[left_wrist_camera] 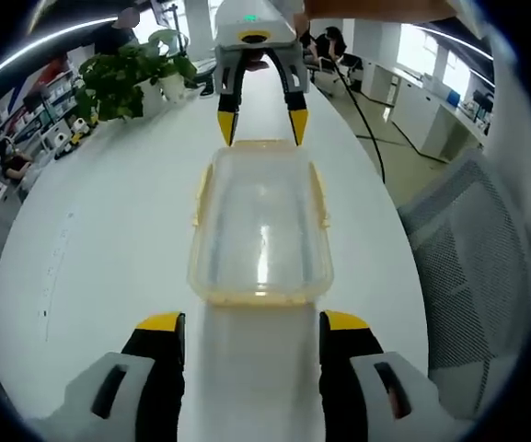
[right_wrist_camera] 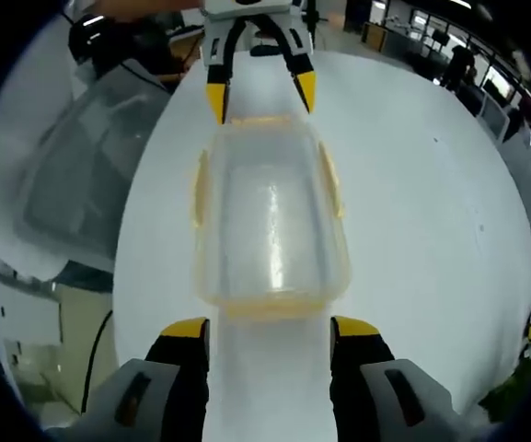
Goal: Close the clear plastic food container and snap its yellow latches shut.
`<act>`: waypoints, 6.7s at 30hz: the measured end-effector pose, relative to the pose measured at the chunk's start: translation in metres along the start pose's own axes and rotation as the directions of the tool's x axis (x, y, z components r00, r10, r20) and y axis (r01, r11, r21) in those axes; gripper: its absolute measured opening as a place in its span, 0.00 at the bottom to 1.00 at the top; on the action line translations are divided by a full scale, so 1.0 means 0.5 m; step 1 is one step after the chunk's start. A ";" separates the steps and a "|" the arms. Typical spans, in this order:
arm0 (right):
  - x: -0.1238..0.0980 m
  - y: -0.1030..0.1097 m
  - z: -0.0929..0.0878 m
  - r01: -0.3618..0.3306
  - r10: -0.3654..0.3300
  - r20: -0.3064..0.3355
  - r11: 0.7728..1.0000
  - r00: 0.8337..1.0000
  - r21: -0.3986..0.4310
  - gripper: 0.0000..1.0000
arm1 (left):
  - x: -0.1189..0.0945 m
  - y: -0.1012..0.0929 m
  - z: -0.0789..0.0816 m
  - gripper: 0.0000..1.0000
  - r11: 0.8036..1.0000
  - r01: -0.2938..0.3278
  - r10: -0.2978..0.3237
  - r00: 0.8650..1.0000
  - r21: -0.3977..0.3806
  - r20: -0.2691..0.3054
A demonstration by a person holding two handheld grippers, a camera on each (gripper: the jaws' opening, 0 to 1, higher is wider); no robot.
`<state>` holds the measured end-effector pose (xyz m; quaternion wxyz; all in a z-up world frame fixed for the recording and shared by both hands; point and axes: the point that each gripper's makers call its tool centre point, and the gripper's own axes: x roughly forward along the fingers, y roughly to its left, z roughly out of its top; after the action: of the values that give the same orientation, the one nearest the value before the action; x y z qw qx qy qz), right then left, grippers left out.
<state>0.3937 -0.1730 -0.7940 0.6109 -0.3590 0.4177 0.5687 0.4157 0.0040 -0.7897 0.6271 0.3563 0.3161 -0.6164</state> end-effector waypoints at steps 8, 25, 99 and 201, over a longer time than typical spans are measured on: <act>-0.022 0.004 0.017 0.015 -0.019 0.022 0.989 1.000 0.150 0.50 | -0.017 -0.009 0.012 0.55 0.992 0.017 -0.014 1.000 -0.127 0.027; -0.012 -0.029 0.064 0.076 -0.127 0.056 0.834 0.990 0.546 0.46 | -0.020 0.016 0.026 0.50 0.876 -0.090 0.115 0.993 -0.475 0.024; 0.013 -0.019 0.045 0.061 -0.129 0.014 0.556 0.992 0.829 0.36 | 0.011 -0.006 0.013 0.33 0.608 0.009 0.046 0.998 -0.794 0.046; 0.030 -0.075 0.188 0.080 -0.082 0.014 0.991 0.997 0.105 0.27 | 0.066 -0.045 0.159 0.40 0.996 0.006 -0.001 0.998 -0.084 0.057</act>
<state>0.4407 -0.0848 -0.7721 0.6551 -0.3378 0.4264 0.5243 0.3913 -0.0801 -0.7751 0.6493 0.3114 0.3244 -0.6134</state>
